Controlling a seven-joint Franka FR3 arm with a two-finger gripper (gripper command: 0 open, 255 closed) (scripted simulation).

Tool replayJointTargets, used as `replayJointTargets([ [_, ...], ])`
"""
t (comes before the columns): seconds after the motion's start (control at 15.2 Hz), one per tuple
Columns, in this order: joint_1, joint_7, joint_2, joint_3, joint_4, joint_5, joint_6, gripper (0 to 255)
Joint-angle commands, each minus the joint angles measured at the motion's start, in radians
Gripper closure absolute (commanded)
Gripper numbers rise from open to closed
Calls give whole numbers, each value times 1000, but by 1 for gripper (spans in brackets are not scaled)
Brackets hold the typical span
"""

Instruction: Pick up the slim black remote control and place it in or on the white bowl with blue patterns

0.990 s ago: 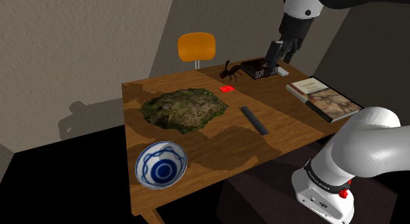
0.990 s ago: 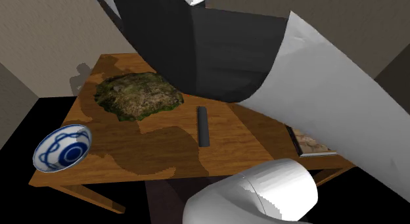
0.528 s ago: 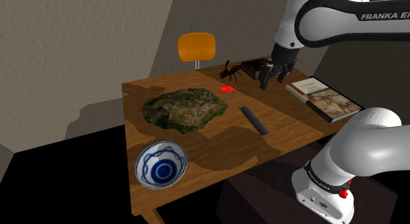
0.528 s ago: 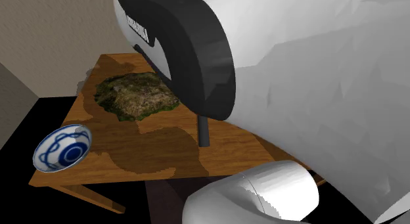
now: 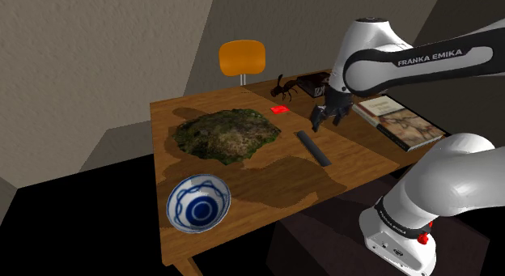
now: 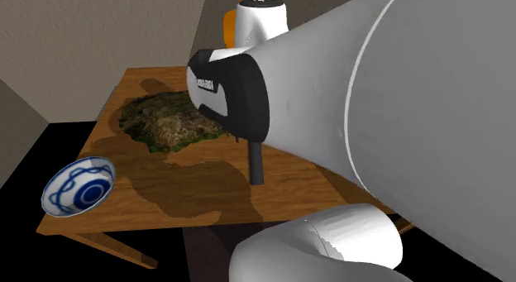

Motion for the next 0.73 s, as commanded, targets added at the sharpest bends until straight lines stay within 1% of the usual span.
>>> replayJointTargets([
  [0.0,-9,5,49,-12,-46,11,93,0],
  [0.26,-10,9,192,-37,-104,47,285,0],
  [0.66,7,-3,294,-44,-127,70,410,0],
])
